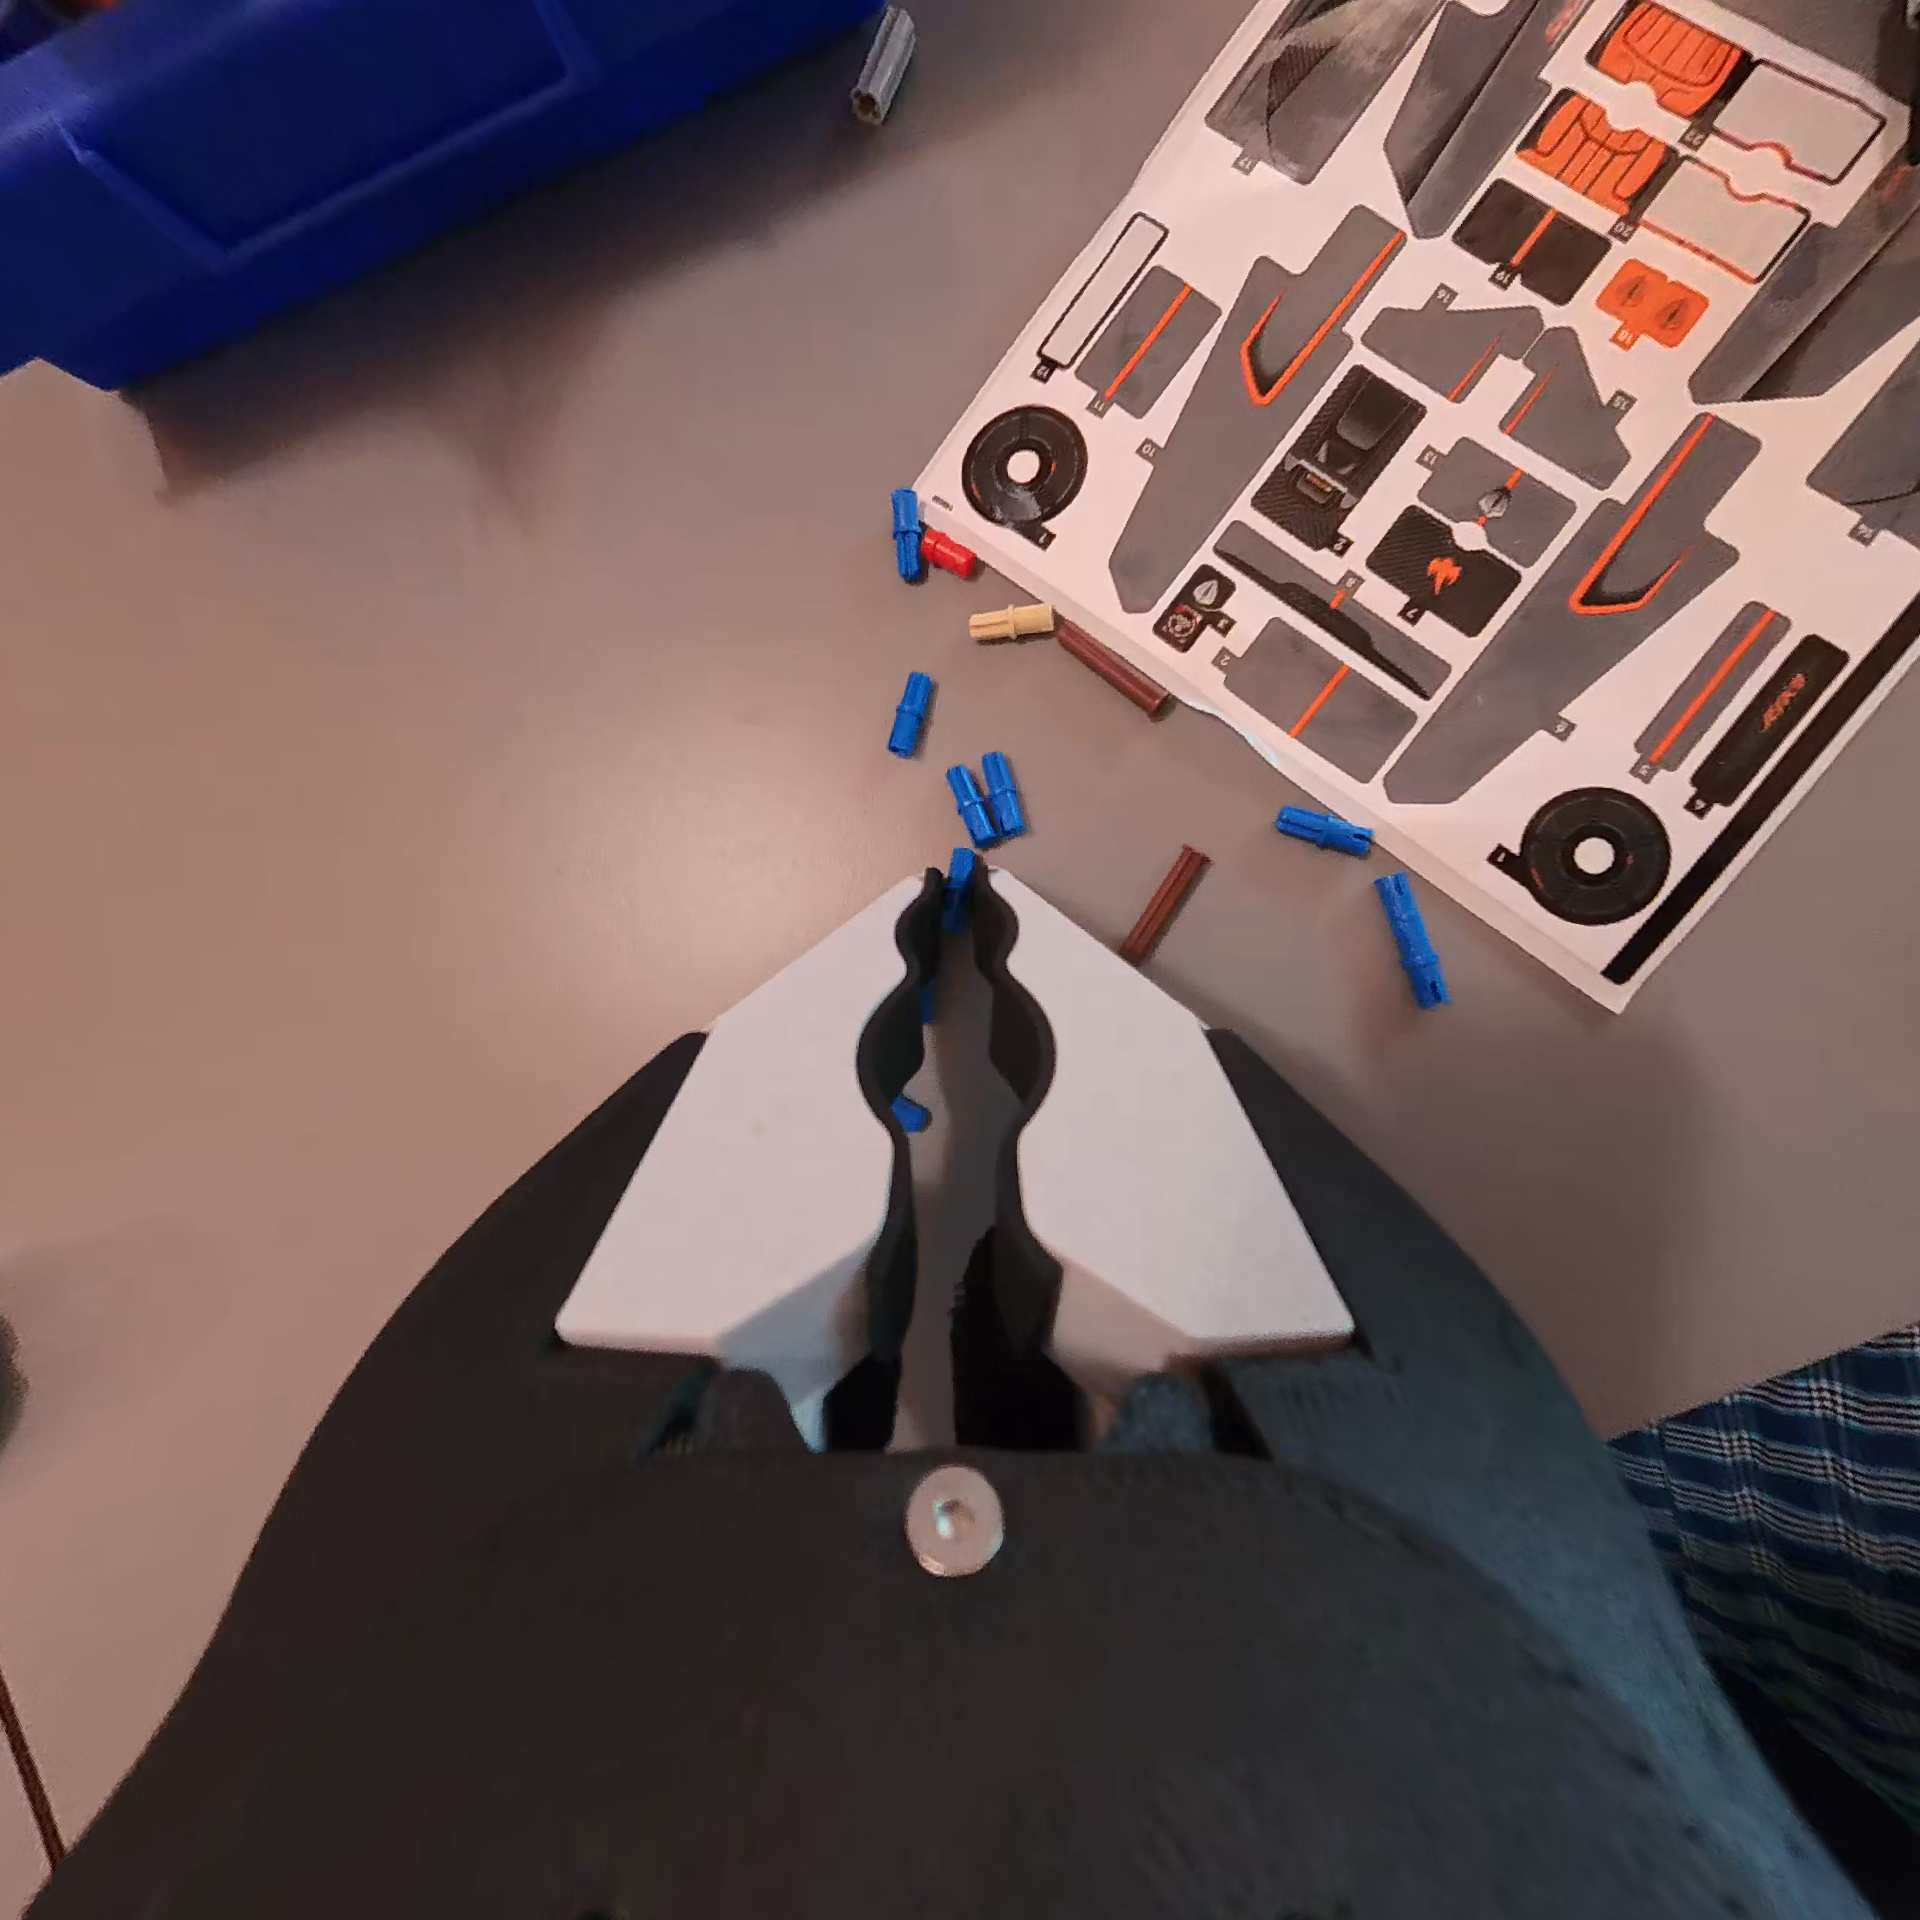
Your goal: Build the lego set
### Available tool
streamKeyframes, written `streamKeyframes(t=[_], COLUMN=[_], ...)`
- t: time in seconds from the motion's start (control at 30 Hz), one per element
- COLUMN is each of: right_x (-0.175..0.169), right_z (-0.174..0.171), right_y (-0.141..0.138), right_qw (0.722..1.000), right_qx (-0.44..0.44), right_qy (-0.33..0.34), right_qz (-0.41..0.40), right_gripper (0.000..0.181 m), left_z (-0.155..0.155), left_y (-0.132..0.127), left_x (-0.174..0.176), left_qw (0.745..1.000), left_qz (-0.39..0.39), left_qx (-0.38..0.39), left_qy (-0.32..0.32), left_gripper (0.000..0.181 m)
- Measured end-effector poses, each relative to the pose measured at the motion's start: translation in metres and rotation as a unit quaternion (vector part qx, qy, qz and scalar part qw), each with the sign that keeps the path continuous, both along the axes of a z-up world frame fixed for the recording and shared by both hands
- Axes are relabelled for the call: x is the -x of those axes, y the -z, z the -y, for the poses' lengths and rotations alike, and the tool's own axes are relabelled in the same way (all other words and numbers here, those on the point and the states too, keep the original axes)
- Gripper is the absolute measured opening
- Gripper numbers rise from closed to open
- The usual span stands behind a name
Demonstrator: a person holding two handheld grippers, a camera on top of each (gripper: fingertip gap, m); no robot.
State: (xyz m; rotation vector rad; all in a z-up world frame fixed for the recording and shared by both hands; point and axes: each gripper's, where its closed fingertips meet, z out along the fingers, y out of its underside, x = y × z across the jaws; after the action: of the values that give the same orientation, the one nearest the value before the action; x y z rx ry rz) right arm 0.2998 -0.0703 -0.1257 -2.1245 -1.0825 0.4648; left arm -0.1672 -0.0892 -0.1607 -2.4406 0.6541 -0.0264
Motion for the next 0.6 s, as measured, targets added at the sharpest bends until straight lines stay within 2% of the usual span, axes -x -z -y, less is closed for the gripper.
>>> streamKeyframes(t=[0.17, 0.3, 0.43, 0.6], right_x=[-0.005, -0.008, -0.014, -0.021], right_z=[-0.001, -0.001, -0.001, 0.000], right_y=[-0.002, -0.003, -0.008, -0.012], right_qw=[1.000, 1.000, 1.000, 0.999], right_qx=[-0.007, -0.011, -0.019, -0.025], right_qy=[0.008, 0.013, 0.019, 0.024], right_qz=[-0.008, -0.013, -0.017, -0.017], right_gripper=[0.018, 0.018, 0.018, 0.018], left_z=[-0.006, -0.013, -0.020, -0.029], left_y=[-0.013, -0.034, -0.055, -0.071], left_x=[-0.003, -0.014, -0.044, -0.097], left_qw=[1.000, 0.999, 0.996, 0.991], left_qz=[0.000, 0.007, 0.020, 0.044], left_qx=[-0.018, -0.049, -0.075, -0.081], left_qy=[0.000, 0.005, 0.036, 0.096], left_gripper=[0.004, 0.004, 0.004, 0.005])
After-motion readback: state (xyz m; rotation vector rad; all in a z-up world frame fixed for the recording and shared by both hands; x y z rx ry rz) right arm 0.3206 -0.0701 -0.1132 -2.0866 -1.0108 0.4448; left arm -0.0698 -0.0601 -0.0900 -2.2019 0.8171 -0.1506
